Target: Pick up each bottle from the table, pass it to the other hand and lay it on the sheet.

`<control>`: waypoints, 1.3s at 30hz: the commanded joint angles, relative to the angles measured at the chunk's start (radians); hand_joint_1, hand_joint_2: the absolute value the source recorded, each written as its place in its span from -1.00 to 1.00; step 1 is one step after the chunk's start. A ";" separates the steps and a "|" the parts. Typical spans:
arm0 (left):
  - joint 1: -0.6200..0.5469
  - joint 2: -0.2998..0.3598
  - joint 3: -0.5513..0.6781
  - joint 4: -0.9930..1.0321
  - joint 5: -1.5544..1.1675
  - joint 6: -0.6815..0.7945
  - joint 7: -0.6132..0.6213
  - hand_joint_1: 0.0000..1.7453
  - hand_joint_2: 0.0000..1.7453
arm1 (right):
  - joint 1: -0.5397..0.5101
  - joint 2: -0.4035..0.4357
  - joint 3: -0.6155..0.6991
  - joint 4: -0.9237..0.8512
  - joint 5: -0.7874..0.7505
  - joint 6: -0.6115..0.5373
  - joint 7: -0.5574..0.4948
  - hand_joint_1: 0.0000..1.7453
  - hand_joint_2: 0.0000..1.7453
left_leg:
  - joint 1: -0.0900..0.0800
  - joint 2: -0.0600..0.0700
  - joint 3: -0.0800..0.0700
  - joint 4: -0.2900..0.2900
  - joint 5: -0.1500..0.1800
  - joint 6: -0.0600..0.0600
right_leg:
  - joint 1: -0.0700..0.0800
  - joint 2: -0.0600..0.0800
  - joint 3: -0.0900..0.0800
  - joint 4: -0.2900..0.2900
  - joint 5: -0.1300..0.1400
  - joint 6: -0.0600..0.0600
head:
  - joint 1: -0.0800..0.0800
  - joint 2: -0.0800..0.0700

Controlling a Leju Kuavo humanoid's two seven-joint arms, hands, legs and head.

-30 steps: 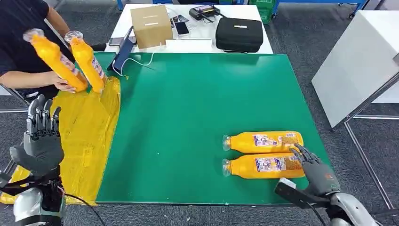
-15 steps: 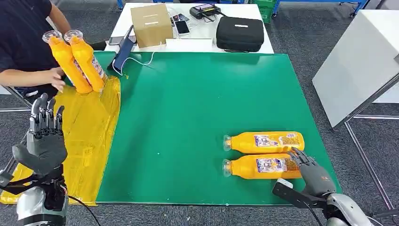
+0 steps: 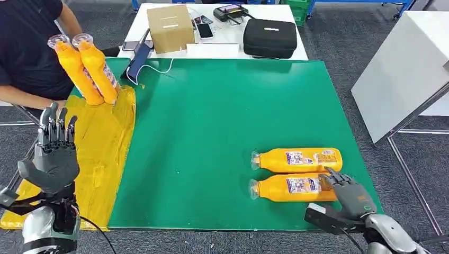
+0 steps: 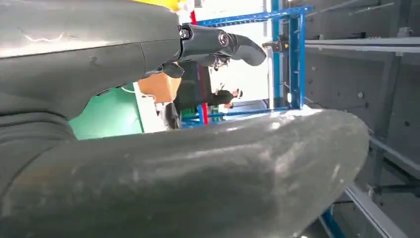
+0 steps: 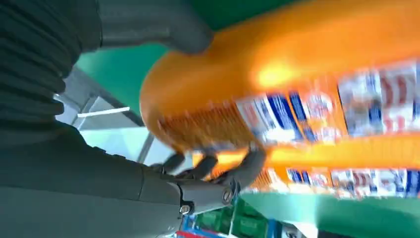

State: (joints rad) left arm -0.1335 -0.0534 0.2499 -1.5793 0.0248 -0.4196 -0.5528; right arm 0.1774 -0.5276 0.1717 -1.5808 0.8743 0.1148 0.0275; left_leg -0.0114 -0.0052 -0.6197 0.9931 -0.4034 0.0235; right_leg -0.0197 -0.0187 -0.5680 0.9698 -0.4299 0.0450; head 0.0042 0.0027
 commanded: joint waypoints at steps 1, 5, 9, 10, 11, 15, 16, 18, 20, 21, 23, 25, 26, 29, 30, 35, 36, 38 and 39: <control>-0.069 0.007 -0.045 0.107 0.012 0.001 0.004 -1.00 -1.00 | 0.009 -0.089 0.160 0.118 -0.019 0.058 0.026 1.00 1.00 | 0.002 -0.003 0.004 -0.001 0.000 -0.001 | 0.002 -0.002 0.006 -0.002 -0.001 -0.001 | 0.000 0.000; -0.087 0.004 -0.054 0.131 0.025 -0.004 0.004 -1.00 -1.00 | 0.012 -0.118 0.207 0.144 -0.032 0.075 0.041 1.00 1.00 | 0.004 -0.004 0.009 -0.001 -0.002 -0.002 | 0.004 -0.004 0.010 -0.004 -0.001 -0.003 | 0.000 0.000; -0.098 0.003 -0.064 0.143 0.031 -0.004 0.004 -1.00 -1.00 | 0.007 -0.126 0.250 0.171 -0.043 0.071 0.060 1.00 1.00 | 0.003 -0.005 0.020 -0.001 -0.007 0.000 | 0.002 -0.004 0.013 -0.005 -0.007 -0.001 | 0.000 0.000; -0.100 0.002 -0.066 0.145 0.031 -0.003 0.004 -1.00 -1.00 | 0.008 -0.125 0.254 0.174 -0.043 0.067 0.062 1.00 1.00 | 0.004 -0.008 0.021 -0.002 -0.006 -0.001 | 0.004 -0.007 0.016 -0.007 -0.007 -0.002 | 0.000 0.000; -0.100 0.002 -0.066 0.145 0.031 -0.003 0.004 -1.00 -1.00 | 0.008 -0.125 0.254 0.174 -0.043 0.067 0.062 1.00 1.00 | 0.003 -0.007 0.023 -0.002 -0.007 0.000 | 0.003 -0.005 0.017 -0.008 -0.007 -0.001 | 0.000 0.000; -0.109 -0.003 -0.074 0.153 0.038 -0.003 0.008 -1.00 -1.00 | -0.018 -0.106 0.315 0.238 -0.022 0.069 0.098 -1.00 1.00 | 0.005 -0.007 0.025 -0.002 -0.007 0.000 | 0.004 -0.005 0.021 -0.011 -0.007 -0.001 | 0.000 0.000; -0.117 -0.006 -0.081 0.159 0.039 -0.001 0.013 -1.00 -1.00 | -0.026 -0.091 0.346 0.277 -0.011 0.064 0.111 -1.00 1.00 | 0.005 -0.008 0.025 -0.003 -0.007 0.000 | 0.005 -0.007 0.023 -0.012 -0.007 -0.001 | 0.000 0.000; -0.122 -0.009 -0.088 0.163 0.040 0.001 0.015 -1.00 -1.00 | -0.029 -0.075 0.367 0.308 -0.003 0.048 0.119 -1.00 1.00 | 0.009 -0.006 0.028 -0.004 -0.008 -0.001 | 0.009 -0.004 0.027 -0.017 -0.006 -0.001 | 0.000 0.000; -0.126 -0.011 -0.096 0.167 0.042 0.007 0.019 -1.00 -1.00 | -0.041 -0.062 0.399 0.345 0.002 0.029 0.127 -1.00 1.00 | 0.012 -0.006 0.031 -0.004 -0.011 -0.001 | 0.011 -0.005 0.032 -0.021 -0.006 -0.001 | -0.001 0.000; -0.125 -0.010 -0.098 0.167 0.043 0.009 0.020 -1.00 -1.00 | -0.047 -0.059 0.408 0.357 0.003 0.022 0.131 -1.00 1.00 | 0.015 -0.001 0.039 -0.003 -0.015 -0.002 | 0.013 0.000 0.038 -0.024 -0.008 -0.004 | 0.001 0.000; -0.124 -0.008 -0.099 0.166 0.043 0.010 0.020 -1.00 -1.00 | -0.050 -0.057 0.415 0.362 0.002 0.017 0.133 -1.00 1.00 | 0.019 0.002 0.043 -0.004 -0.017 -0.004 | 0.017 0.004 0.044 -0.029 -0.008 -0.006 | 0.001 0.000; -0.120 -0.007 -0.098 0.164 0.045 0.012 0.020 -1.00 -1.00 | -0.057 -0.055 0.422 0.365 -0.003 0.015 0.135 -1.00 1.00 | 0.024 0.007 0.041 -0.003 -0.017 -0.005 | 0.021 0.005 0.044 -0.033 -0.015 -0.012 | 0.001 0.000; -0.119 -0.006 -0.099 0.163 0.046 0.012 0.020 -1.00 -1.00 | -0.062 -0.053 0.430 0.372 -0.009 0.009 0.139 -1.00 1.00 | 0.026 0.011 0.043 -0.003 -0.019 -0.005 | 0.023 0.007 0.046 -0.034 -0.016 -0.010 | 0.001 0.000; -0.113 -0.006 -0.096 0.160 0.048 0.012 0.020 -1.00 -1.00 | -0.075 -0.035 0.441 0.392 -0.017 -0.008 0.148 -1.00 1.00 | 0.029 0.016 0.043 -0.001 -0.021 -0.002 | 0.024 0.005 0.047 -0.034 -0.026 -0.007 | 0.000 0.000; -0.111 -0.006 -0.094 0.158 0.049 0.012 0.020 -1.00 -1.00 | -0.077 -0.033 0.443 0.394 -0.017 -0.009 0.149 -1.00 1.00 | 0.028 0.014 0.034 -0.001 -0.018 -0.001 | 0.023 0.003 0.039 -0.034 -0.028 -0.008 | 0.001 0.000; -0.108 -0.006 -0.092 0.156 0.049 0.011 0.020 -1.00 -1.00 | -0.079 -0.032 0.445 0.390 -0.019 -0.014 0.151 -1.00 1.00 | 0.037 0.027 0.045 0.006 -0.027 -0.001 | 0.030 0.005 0.055 -0.025 -0.073 -0.014 | 0.000 0.000; -0.108 -0.006 -0.092 0.156 0.049 0.011 0.020 -1.00 -1.00 | -0.079 -0.032 0.445 0.390 -0.019 -0.014 0.151 -1.00 1.00 | 0.037 0.026 0.043 0.003 -0.024 0.000 | 0.030 0.004 0.051 -0.028 -0.071 -0.015 | 0.002 0.000; -0.108 -0.006 -0.092 0.156 0.049 0.011 0.020 -1.00 -1.00 | -0.079 -0.032 0.445 0.390 -0.019 -0.014 0.151 -1.00 1.00 | 0.038 0.027 0.041 -0.005 -0.016 -0.001 | 0.031 0.004 0.048 -0.037 -0.070 -0.015 | 0.002 0.000; -0.108 -0.006 -0.092 0.156 0.049 0.011 0.020 -1.00 -1.00 | -0.079 -0.032 0.445 0.390 -0.019 -0.014 0.151 -1.00 1.00 | 0.039 0.029 0.045 -0.003 -0.018 -0.001 | 0.031 0.005 0.052 -0.037 -0.073 -0.015 | 0.002 0.000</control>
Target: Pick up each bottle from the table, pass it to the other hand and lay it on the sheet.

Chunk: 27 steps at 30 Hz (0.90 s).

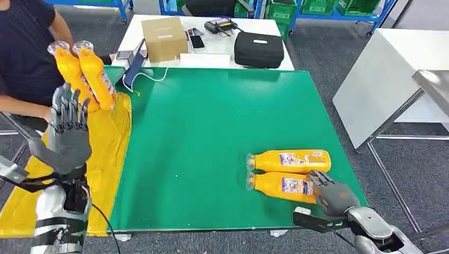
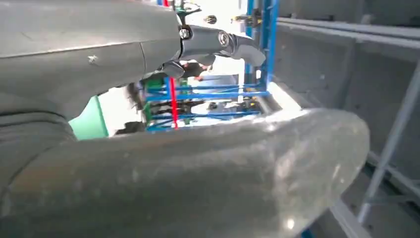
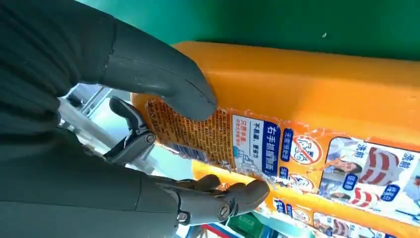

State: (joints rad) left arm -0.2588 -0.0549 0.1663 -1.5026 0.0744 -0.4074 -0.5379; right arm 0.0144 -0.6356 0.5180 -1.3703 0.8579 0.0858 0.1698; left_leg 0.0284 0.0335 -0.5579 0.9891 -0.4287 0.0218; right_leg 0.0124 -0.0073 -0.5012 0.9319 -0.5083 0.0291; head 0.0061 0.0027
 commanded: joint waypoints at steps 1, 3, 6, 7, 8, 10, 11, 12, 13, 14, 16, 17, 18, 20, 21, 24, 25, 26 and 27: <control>0.017 -0.004 -0.008 0.079 0.000 -0.001 0.005 -1.00 -1.00 | 0.084 0.076 0.098 0.180 -0.002 0.015 0.009 -1.00 1.00 | -0.004 -0.013 -0.023 0.000 0.009 0.002 | -0.004 -0.009 -0.021 0.003 0.006 0.001 | -0.001 0.000; 0.017 -0.004 -0.008 0.079 0.000 -0.001 0.005 -1.00 -1.00 | 0.084 0.076 0.098 0.180 -0.002 0.015 0.009 -1.00 1.00 | 0.002 -0.005 -0.006 0.009 -0.004 0.003 | 0.001 -0.007 -0.002 0.003 0.003 0.000 | 0.001 0.000; 0.017 -0.004 -0.008 0.079 0.000 -0.001 0.005 -1.00 -1.00 | 0.084 0.076 0.098 0.180 -0.002 0.015 0.009 -1.00 1.00 | 0.001 -0.006 -0.017 0.006 0.002 0.003 | 0.000 -0.011 -0.010 0.000 0.003 -0.001 | 0.003 0.000; 0.017 -0.004 -0.008 0.079 0.000 -0.001 0.005 -1.00 -1.00 | 0.084 0.076 0.098 0.180 -0.002 0.015 0.009 -1.00 1.00 | -0.002 -0.009 -0.026 0.004 0.009 0.006 | -0.003 -0.014 -0.015 0.001 0.001 -0.003 | 0.001 0.000; 0.017 -0.004 -0.008 0.079 0.000 -0.001 0.005 -1.00 -1.00 | 0.084 0.076 0.098 0.180 -0.002 0.015 0.009 -1.00 1.00 | -0.002 -0.009 -0.020 -0.003 0.013 0.005 | -0.001 -0.014 -0.014 -0.007 0.002 -0.003 | 0.002 0.000; 0.019 -0.004 -0.006 0.078 0.000 -0.001 0.005 -1.00 -1.00 | 0.084 0.077 0.092 0.175 -0.006 0.007 0.008 -1.00 1.00 | -0.001 -0.011 -0.017 0.000 0.011 0.008 | 0.000 -0.013 -0.009 -0.005 -0.001 -0.003 | 0.002 0.000; 0.024 -0.003 -0.003 0.073 0.001 0.000 0.005 -1.00 -1.00 | 0.084 0.081 0.080 0.166 -0.010 -0.016 0.006 -1.00 1.00 | 0.002 -0.006 -0.008 0.003 0.004 0.006 | 0.004 -0.009 0.001 -0.007 -0.002 -0.003 | 0.002 0.000; 0.036 -0.002 0.007 0.062 0.003 0.006 0.002 -1.00 -1.00 | 0.080 0.091 0.061 0.145 -0.012 -0.058 -0.010 -1.00 1.00 | -0.001 -0.011 -0.016 0.002 0.008 0.006 | 0.001 -0.012 -0.008 -0.006 0.000 -0.003 | 0.001 0.000; 0.057 0.001 0.019 0.041 0.006 0.008 0.002 -1.00 -1.00 | 0.073 0.109 0.030 0.111 -0.003 -0.121 -0.038 -1.00 1.00 | 0.002 -0.006 -0.008 0.003 0.004 0.007 | 0.003 -0.008 0.001 -0.008 -0.001 -0.004 | 0.002 0.000; 0.095 0.004 0.043 0.001 0.009 0.015 -0.004 -1.00 -1.00 | 0.072 0.159 -0.034 0.049 0.013 -0.219 -0.095 -1.00 1.00 | 0.000 -0.008 -0.014 0.001 0.007 0.006 | 0.001 -0.009 -0.006 -0.008 0.001 -0.003 | 0.001 0.000; 0.187 -0.003 0.118 -0.095 0.016 -0.004 -0.012 -1.00 -1.00 | 0.123 0.419 -0.280 -0.232 -0.100 -0.407 -0.389 -1.00 1.00 | -0.002 -0.003 -0.017 -0.001 0.007 0.006 | 0.000 -0.002 -0.010 -0.008 0.003 -0.004 | 0.002 0.000; 0.204 -0.010 0.135 -0.114 0.017 -0.011 -0.015 -1.00 -1.00 | 0.140 0.496 -0.333 -0.346 -0.157 -0.506 -0.493 -1.00 1.00 | -0.005 -0.001 -0.019 -0.005 0.008 0.005 | -0.002 0.002 -0.016 -0.008 0.004 -0.004 | 0.002 0.000; 0.220 -0.023 0.155 -0.135 0.015 -0.026 -0.016 -1.00 -1.00 | 0.158 0.533 -0.358 -0.509 -0.118 -0.550 -0.512 -1.00 1.00 | -0.004 0.001 -0.012 -0.003 0.004 0.005 | 0.002 0.004 -0.005 -0.009 0.002 -0.005 | 0.003 0.000; 0.221 -0.034 0.159 -0.145 0.012 -0.041 -0.014 -1.00 -1.00 | 0.199 0.520 -0.391 -0.709 -0.216 -0.613 -0.564 -1.00 1.00 | -0.011 0.003 -0.016 -0.004 0.006 0.006 | -0.004 0.008 -0.013 -0.003 0.006 -0.006 | 0.011 0.000; 0.221 -0.037 0.156 -0.146 0.009 -0.039 -0.013 -1.00 -1.00 | 0.213 0.525 -0.418 -0.752 -0.252 -0.632 -0.601 -1.00 1.00 | -0.014 -0.002 -0.011 -0.003 0.003 0.007 | -0.008 0.003 0.004 -0.008 0.048 0.008 | 0.021 0.000; 0.217 -0.035 0.145 -0.141 0.011 -0.037 -0.012 -1.00 -1.00 | 0.247 0.548 -0.469 -0.742 -0.239 -0.618 -0.656 -1.00 1.00 | -0.032 -0.018 -0.032 0.009 0.006 0.010 | -0.024 -0.012 -0.023 0.010 0.083 0.026 | 0.003 0.000; 0.214 -0.032 0.142 -0.137 0.012 -0.038 -0.012 -1.00 -1.00 | 0.247 0.556 -0.472 -0.713 -0.227 -0.620 -0.665 -1.00 1.00 | -0.029 -0.026 -0.031 0.007 0.008 0.013 | -0.024 -0.023 -0.022 0.005 0.081 0.032 | 0.006 0.000; 0.212 -0.030 0.141 -0.134 0.014 -0.038 -0.013 -1.00 -1.00 | 0.244 0.556 -0.471 -0.682 -0.219 -0.621 -0.669 -1.00 1.00 | -0.026 -0.029 -0.033 0.008 0.007 0.012 | -0.022 -0.025 -0.031 0.006 0.079 0.027 | 0.006 0.000; 0.210 -0.027 0.139 -0.131 0.015 -0.038 -0.014 -1.00 -1.00 | 0.236 0.554 -0.470 -0.653 -0.223 -0.618 -0.671 -1.00 1.00 | -0.024 -0.030 -0.032 0.006 0.006 0.012 | -0.021 -0.027 -0.029 0.005 0.076 0.023 | 0.006 0.000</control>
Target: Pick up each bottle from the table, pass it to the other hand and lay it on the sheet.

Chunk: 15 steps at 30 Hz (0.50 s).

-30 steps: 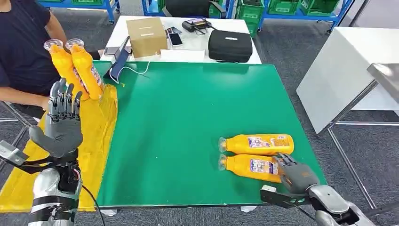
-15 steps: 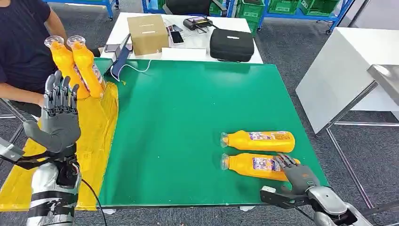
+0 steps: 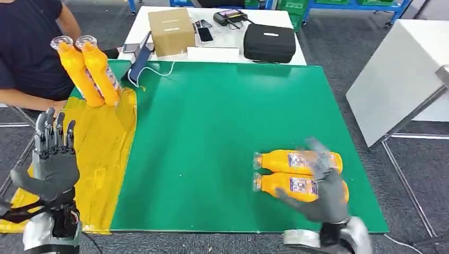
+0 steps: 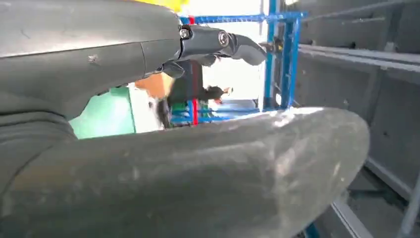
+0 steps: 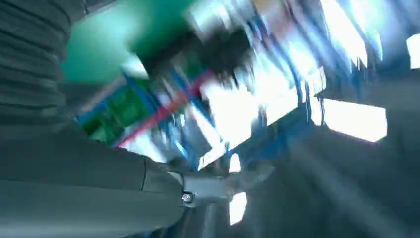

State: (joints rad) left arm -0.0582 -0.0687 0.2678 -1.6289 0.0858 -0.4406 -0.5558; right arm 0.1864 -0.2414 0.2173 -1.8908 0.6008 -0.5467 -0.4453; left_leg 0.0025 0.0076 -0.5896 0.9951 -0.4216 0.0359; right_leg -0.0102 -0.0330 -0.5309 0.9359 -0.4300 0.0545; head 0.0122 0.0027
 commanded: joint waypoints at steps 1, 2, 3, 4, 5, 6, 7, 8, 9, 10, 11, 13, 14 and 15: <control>0.010 -0.011 0.037 -0.003 0.005 -0.003 0.003 -1.00 -1.00 | 0.053 0.158 -0.168 -0.115 0.024 0.020 -0.059 -1.00 1.00 | 0.000 -0.004 -0.001 -0.001 -0.001 -0.004 | 0.000 -0.001 0.000 0.002 -0.004 -0.002 | -0.001 0.000; 0.011 -0.009 0.038 -0.003 0.007 -0.003 0.002 -1.00 -1.00 | 0.045 0.158 -0.170 -0.107 0.016 0.022 -0.062 -1.00 1.00 | 0.000 0.000 -0.003 -0.001 -0.001 -0.003 | 0.001 0.002 -0.001 0.003 -0.002 -0.001 | -0.001 0.000; 0.014 -0.009 0.041 -0.005 0.008 -0.003 0.002 -1.00 -1.00 | 0.040 0.160 -0.168 -0.103 0.017 0.023 -0.064 -1.00 1.00 | -0.001 0.002 -0.006 -0.001 -0.002 -0.005 | 0.001 0.005 0.002 0.005 -0.002 -0.002 | -0.001 0.000; 0.016 -0.009 0.043 -0.006 0.010 -0.005 0.001 -1.00 -1.00 | 0.036 0.162 -0.168 -0.105 0.013 0.028 -0.064 -1.00 1.00 | -0.001 0.001 -0.004 -0.001 -0.003 -0.005 | 0.000 0.004 0.005 0.006 -0.004 -0.002 | -0.002 0.000; 0.017 -0.009 0.043 -0.007 0.011 -0.006 0.001 -1.00 -1.00 | 0.035 0.162 -0.168 -0.106 0.012 0.029 -0.064 -1.00 1.00 | -0.001 0.000 -0.006 0.000 -0.002 -0.004 | 0.000 0.003 0.003 0.006 -0.003 -0.001 | 0.000 0.000; 0.020 -0.009 0.044 -0.009 0.011 -0.008 0.001 -1.00 -1.00 | 0.033 0.163 -0.166 -0.110 0.015 0.031 -0.063 -1.00 1.00 | -0.001 0.000 -0.006 0.000 -0.003 -0.005 | 0.000 0.002 0.004 0.008 -0.004 -0.002 | -0.001 0.000; 0.022 -0.010 0.045 -0.010 0.012 -0.008 0.001 -1.00 -1.00 | 0.034 0.163 -0.165 -0.113 0.015 0.032 -0.062 -1.00 1.00 | -0.001 0.001 -0.007 0.000 -0.002 -0.004 | 0.000 0.002 0.002 0.007 -0.002 -0.001 | -0.001 0.000; 0.022 -0.010 0.045 -0.010 0.012 -0.008 0.001 -1.00 -1.00 | 0.034 0.163 -0.165 -0.113 0.015 0.032 -0.062 -1.00 1.00 | -0.001 0.000 -0.006 0.000 -0.002 -0.005 | 0.000 0.002 0.003 0.007 -0.003 -0.002 | -0.001 0.000; 0.022 -0.010 0.045 -0.010 0.012 -0.008 0.001 -1.00 -1.00 | 0.034 0.163 -0.165 -0.113 0.015 0.032 -0.062 -1.00 1.00 | -0.002 0.000 -0.005 0.000 -0.002 -0.005 | -0.001 0.003 0.003 0.008 -0.004 -0.002 | -0.001 0.000; 0.024 -0.010 0.045 -0.010 0.012 -0.008 0.001 -1.00 -1.00 | 0.035 0.164 -0.164 -0.114 0.016 0.032 -0.062 -1.00 1.00 | -0.001 0.000 -0.007 0.000 -0.002 -0.004 | 0.000 0.002 0.001 0.007 -0.003 -0.002 | -0.001 0.000; 0.026 -0.011 0.046 -0.015 0.013 -0.009 0.001 -1.00 -1.00 | 0.037 0.163 -0.164 -0.116 0.022 0.033 -0.059 -1.00 1.00 | -0.001 0.000 -0.007 0.000 -0.002 -0.005 | 0.000 0.003 0.002 0.008 -0.003 -0.003 | -0.001 0.000; 0.027 -0.011 0.046 -0.017 0.016 -0.010 0.002 -1.00 -1.00 | 0.036 0.159 -0.166 -0.113 0.035 0.037 -0.047 -1.00 1.00 | -0.001 0.000 -0.007 0.000 -0.002 -0.005 | 0.000 0.002 0.000 0.007 -0.003 -0.002 | -0.001 0.000; 0.028 -0.011 0.045 -0.018 0.018 -0.012 0.004 -1.00 -1.00 | 0.036 0.155 -0.169 -0.107 0.043 0.043 -0.036 -1.00 1.00 | -0.001 0.000 -0.008 0.000 -0.002 -0.005 | 0.000 0.003 0.000 0.008 -0.004 -0.003 | -0.001 0.000; 0.031 -0.012 0.046 -0.019 0.018 -0.012 0.004 -1.00 -1.00 | 0.036 0.139 -0.172 -0.094 0.074 0.070 0.001 -1.00 1.00 | -0.001 0.000 -0.008 0.000 -0.002 -0.004 | 0.001 0.001 0.000 0.007 -0.003 -0.002 | 0.000 0.000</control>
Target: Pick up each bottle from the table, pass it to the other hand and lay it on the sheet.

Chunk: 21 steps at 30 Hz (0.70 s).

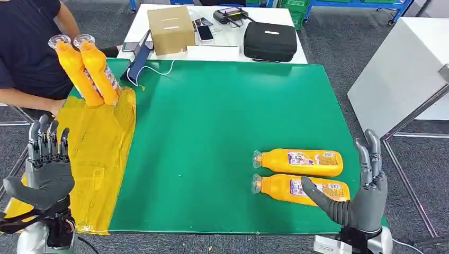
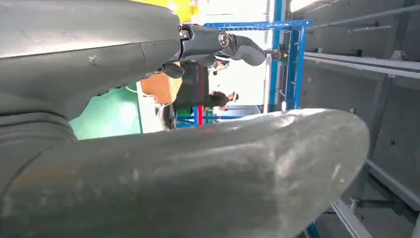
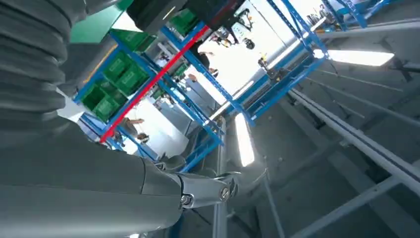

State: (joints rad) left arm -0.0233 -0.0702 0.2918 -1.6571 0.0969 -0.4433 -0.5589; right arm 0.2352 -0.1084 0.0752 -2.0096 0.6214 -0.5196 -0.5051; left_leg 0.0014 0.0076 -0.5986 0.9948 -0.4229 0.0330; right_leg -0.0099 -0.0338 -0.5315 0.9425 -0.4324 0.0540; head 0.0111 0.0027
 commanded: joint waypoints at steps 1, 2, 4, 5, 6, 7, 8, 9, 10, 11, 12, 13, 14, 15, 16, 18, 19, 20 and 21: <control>0.000 -0.011 0.026 0.010 0.009 -0.012 0.007 -1.00 -1.00 | -0.014 -0.037 -0.030 0.050 0.136 0.119 0.151 -1.00 1.00 | 0.000 0.000 0.002 0.000 -0.001 -0.002 | 0.000 0.003 0.001 0.001 -0.001 -0.002 | 0.000 0.000; 0.003 -0.011 0.030 0.009 0.010 -0.014 0.007 -1.00 -1.00 | -0.019 -0.062 -0.029 0.069 0.186 0.165 0.204 -1.00 1.00 | 0.000 0.000 0.002 0.000 -0.001 -0.001 | 0.000 0.003 0.002 0.000 0.000 -0.001 | 0.000 0.000; 0.012 -0.014 0.049 0.008 0.012 -0.027 0.007 -1.00 -1.00 | -0.042 -0.190 -0.008 0.156 0.252 0.406 0.366 -1.00 1.00 | 0.000 0.001 0.003 0.000 -0.001 -0.002 | -0.001 0.005 0.002 0.000 -0.001 -0.002 | 0.000 0.000; 0.015 -0.015 0.058 0.010 0.013 -0.038 0.007 -1.00 -1.00 | -0.050 -0.246 -0.011 0.212 0.229 0.488 0.400 -1.00 1.00 | 0.000 0.002 0.003 -0.001 -0.001 -0.001 | 0.000 0.005 0.003 -0.001 0.000 -0.001 | 0.000 0.000; 0.016 -0.018 0.062 0.011 0.014 -0.044 0.006 -1.00 -1.00 | -0.051 -0.287 -0.008 0.242 0.275 0.498 0.419 -1.00 1.00 | 0.000 0.002 0.003 -0.001 -0.001 -0.001 | 0.000 0.006 0.003 -0.002 0.000 -0.001 | 0.000 0.000; 0.014 -0.019 0.063 0.016 0.014 -0.050 0.006 -1.00 -1.00 | -0.042 -0.301 -0.023 0.269 0.246 0.514 0.414 -1.00 1.00 | 0.001 0.002 0.003 -0.001 -0.001 -0.001 | 0.000 0.004 0.003 -0.002 0.001 -0.001 | 0.000 0.000; 0.011 -0.021 0.062 0.019 0.014 -0.050 0.007 -1.00 -1.00 | -0.033 -0.313 -0.026 0.271 0.250 0.516 0.414 -1.00 1.00 | 0.000 0.001 0.003 -0.001 -0.001 -0.001 | 0.000 0.004 0.004 -0.002 0.000 -0.001 | 0.000 0.000; 0.006 -0.020 0.060 0.026 0.013 -0.050 0.008 -1.00 -1.00 | -0.015 -0.322 -0.038 0.267 0.241 0.520 0.417 -1.00 1.00 | 0.000 0.000 0.003 -0.001 -0.001 -0.001 | -0.001 0.004 0.004 -0.001 0.000 -0.001 | 0.001 0.000; 0.002 -0.020 0.058 0.031 0.012 -0.049 0.009 -1.00 -1.00 | -0.003 -0.329 -0.043 0.259 0.242 0.521 0.419 -1.00 1.00 | -0.001 -0.004 0.001 -0.001 0.000 -0.001 | -0.002 0.000 0.002 -0.001 -0.001 -0.001 | 0.000 0.000; 0.000 -0.019 0.057 0.033 0.011 -0.048 0.009 -1.00 -1.00 | 0.002 -0.330 -0.045 0.254 0.242 0.521 0.420 -1.00 1.00 | -0.002 -0.005 0.002 0.000 -0.001 -0.001 | -0.002 -0.001 0.002 -0.001 -0.002 -0.001 | 0.001 0.000; -0.002 -0.019 0.057 0.035 0.011 -0.047 0.009 -1.00 -1.00 | 0.006 -0.330 -0.044 0.247 0.241 0.523 0.423 -1.00 1.00 | -0.002 -0.005 0.000 -0.001 0.000 -0.001 | -0.002 -0.001 -0.001 -0.001 -0.001 -0.001 | 0.000 0.000; -0.002 -0.019 0.057 0.035 0.011 -0.047 0.009 -1.00 -1.00 | 0.006 -0.330 -0.044 0.247 0.241 0.523 0.423 -1.00 1.00 | -0.002 -0.004 0.001 -0.001 -0.001 -0.002 | -0.002 0.000 0.001 -0.001 -0.001 -0.002 | 0.000 0.000; -0.003 -0.018 0.056 0.035 0.010 -0.046 0.009 -1.00 -1.00 | 0.008 -0.331 -0.039 0.233 0.246 0.533 0.435 -1.00 1.00 | -0.003 -0.004 -0.001 -0.001 0.000 -0.001 | -0.002 0.000 0.000 -0.001 -0.001 -0.001 | 0.000 0.000; -0.004 -0.017 0.055 0.036 0.011 -0.047 0.009 -1.00 -1.00 | 0.009 -0.335 -0.037 0.229 0.250 0.538 0.442 -1.00 1.00 | -0.003 -0.004 0.001 -0.001 -0.001 -0.002 | -0.002 0.001 0.002 0.000 -0.002 -0.002 | 0.000 0.000; -0.006 -0.016 0.056 0.037 0.012 -0.047 0.009 -1.00 -1.00 | 0.013 -0.335 -0.037 0.225 0.250 0.537 0.442 -1.00 1.00 | -0.002 -0.003 -0.001 -0.001 -0.001 -0.001 | -0.002 0.000 0.000 -0.001 -0.001 -0.001 | 0.000 0.000; -0.011 -0.015 0.058 0.042 0.018 -0.051 0.009 -1.00 -1.00 | 0.025 -0.342 -0.040 0.215 0.249 0.539 0.451 -1.00 1.00 | -0.002 -0.004 -0.002 -0.001 0.000 -0.001 | -0.001 0.000 -0.001 -0.001 0.000 -0.001 | 0.000 0.000; -0.014 -0.016 0.058 0.048 0.020 -0.056 0.010 -1.00 -1.00 | 0.035 -0.353 -0.042 0.208 0.248 0.546 0.463 -1.00 1.00 | -0.003 -0.004 0.000 -0.001 -0.001 -0.002 | -0.002 0.000 0.000 0.000 -0.001 -0.002 | 0.000 0.000; -0.016 -0.016 0.057 0.050 0.020 -0.057 0.010 -1.00 -1.00 | 0.039 -0.355 -0.044 0.207 0.248 0.545 0.463 -1.00 1.00 | -0.003 -0.005 0.000 0.000 -0.001 -0.002 | -0.002 0.000 0.001 0.001 -0.002 -0.002 | 0.000 0.000; -0.021 -0.017 0.056 0.057 0.021 -0.059 0.011 -1.00 -1.00 | 0.050 -0.360 -0.050 0.202 0.241 0.552 0.469 -1.00 1.00 | -0.003 -0.004 -0.001 -0.001 0.000 -0.001 | -0.002 -0.001 -0.001 0.000 -0.001 -0.001 | 0.000 0.000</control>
State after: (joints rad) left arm -0.0014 -0.0713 0.3227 -1.6655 0.1129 -0.4925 -0.5566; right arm 0.2560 -0.4391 0.0347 -1.8379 0.8724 0.0103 -0.0603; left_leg -0.0012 0.0054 -0.6028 0.9951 -0.4227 0.0333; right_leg -0.0113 -0.0356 -0.5357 0.9428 -0.4325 0.0544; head 0.0111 0.0027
